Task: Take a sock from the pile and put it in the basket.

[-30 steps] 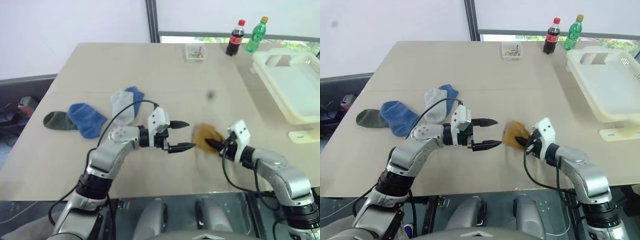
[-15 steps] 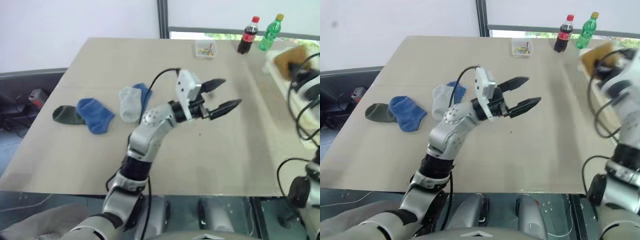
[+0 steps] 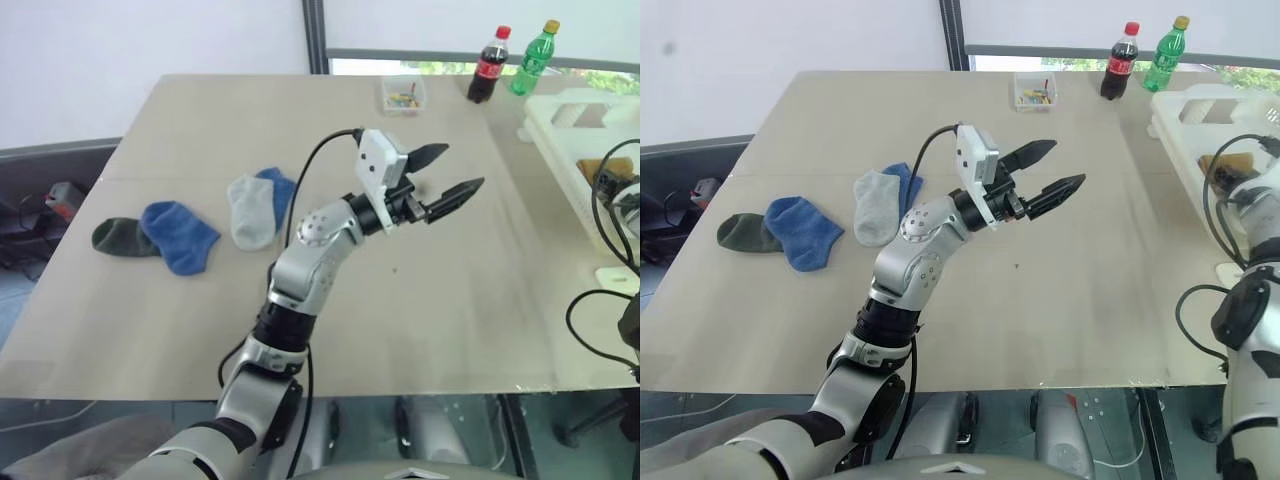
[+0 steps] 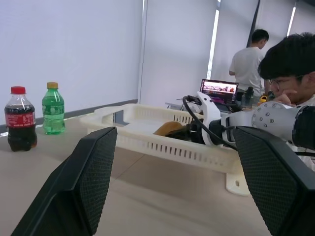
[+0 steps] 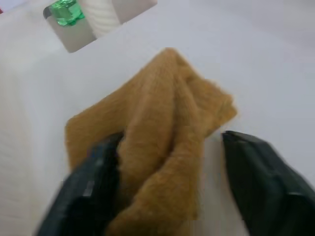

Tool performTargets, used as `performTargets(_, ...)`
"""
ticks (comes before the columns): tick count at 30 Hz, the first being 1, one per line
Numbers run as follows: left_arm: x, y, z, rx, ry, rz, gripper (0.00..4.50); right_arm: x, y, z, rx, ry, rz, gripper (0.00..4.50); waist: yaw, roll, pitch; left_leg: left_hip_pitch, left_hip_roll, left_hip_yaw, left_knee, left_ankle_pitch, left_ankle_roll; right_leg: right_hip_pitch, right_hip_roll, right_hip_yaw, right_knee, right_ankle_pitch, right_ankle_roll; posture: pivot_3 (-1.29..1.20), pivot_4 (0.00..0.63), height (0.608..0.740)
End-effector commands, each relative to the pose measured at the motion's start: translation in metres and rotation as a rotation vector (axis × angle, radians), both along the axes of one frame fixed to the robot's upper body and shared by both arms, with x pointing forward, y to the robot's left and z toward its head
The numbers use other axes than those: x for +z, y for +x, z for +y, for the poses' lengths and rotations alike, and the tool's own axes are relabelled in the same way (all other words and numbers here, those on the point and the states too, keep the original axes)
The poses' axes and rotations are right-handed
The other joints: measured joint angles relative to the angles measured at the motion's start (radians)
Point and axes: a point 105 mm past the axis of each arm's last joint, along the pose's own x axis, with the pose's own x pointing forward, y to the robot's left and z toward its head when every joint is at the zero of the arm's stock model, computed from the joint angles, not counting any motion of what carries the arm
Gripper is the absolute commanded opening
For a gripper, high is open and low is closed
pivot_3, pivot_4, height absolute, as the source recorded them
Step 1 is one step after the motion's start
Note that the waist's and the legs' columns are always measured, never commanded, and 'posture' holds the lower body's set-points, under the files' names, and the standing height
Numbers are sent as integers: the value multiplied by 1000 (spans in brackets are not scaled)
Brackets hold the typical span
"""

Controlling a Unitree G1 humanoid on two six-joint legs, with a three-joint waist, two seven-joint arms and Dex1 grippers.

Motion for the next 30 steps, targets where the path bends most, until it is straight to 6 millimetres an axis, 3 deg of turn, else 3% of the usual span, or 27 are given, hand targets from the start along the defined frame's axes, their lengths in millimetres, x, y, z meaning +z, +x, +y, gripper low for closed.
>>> performTargets(1, 5, -6, 4, -19, -3, -27, 4026, 30, -6, -13, -7, -34, -48, 4386, -1, 0, 0, 0, 0, 0, 0, 0, 0, 0, 0, 0, 0, 0, 0, 0, 150, 740)
performTargets(7, -4, 14, 16, 110, 50, -60, 4026, 60, -29, -5, 71, -147, -77, 4386, 9, 2, 0, -1, 1, -4, 1, 0, 0, 0, 0, -1, 1, 0, 0, 0, 150, 740)
performTargets(9, -2, 16, 20, 98, -1, -62, 4026, 72, -45, 8, 86, -230, -113, 4386, 11, 2, 0, -2, 1, -5, 2, 0, 0, 0, 0, -3, 1, 0, 0, 0, 150, 740)
performTargets(12, -9, 21, 29, 74, 29, -52, 4026, 84, -76, 48, 192, -467, -185, 4386, 17, 3, -1, -10, 1, -8, 6, 0, 0, -6, 0, -6, 3, 0, 0, 0, 150, 740)
performTargets(14, -11, 26, 39, 93, 62, -54, 4026, 76, -94, 89, 357, -565, -225, 4386, 20, 4, -1, -11, 1, -8, 8, 0, 0, -8, 0, -5, 6, 0, 1, 0, 150, 740)
performTargets(15, -14, 30, 51, 124, 78, -42, 4026, 62, -105, 114, 465, -614, -207, 4386, 21, 4, -2, -10, 1, -8, 9, 0, 0, -9, 0, -4, 7, 0, 1, 0, 150, 740)
performTargets(18, -25, 36, 88, 199, 131, 4, 4026, 25, -132, 157, 669, -631, -156, 4386, 10, 4, -2, -8, 0, -11, 10, 0, 1, -6, 0, -3, 8, 1, 3, 0, 150, 740)
performTargets(21, -33, 39, 126, 272, 151, 77, 4026, -6, -149, 168, 765, -680, -69, 4386, 0, 3, -1, -1, 2, -11, 9, 0, 1, 0, 2, -3, 8, 1, 3, 0, 150, 740)
performTargets(24, -33, 42, 154, 344, 145, 128, 4026, -19, -156, 170, 805, -679, -37, 4386, 0, 3, -1, 2, 2, -8, 9, 0, 1, 2, 1, -1, 8, 1, 3, 0, 150, 740)
performTargets(30, -46, 0, 181, 284, 246, 156, 4026, -24, -163, 170, 843, -675, -41, 4386, -1, 2, -1, 3, 4, -7, 8, 0, 0, 1, 2, 0, 8, 1, 3, 0, 150, 740)
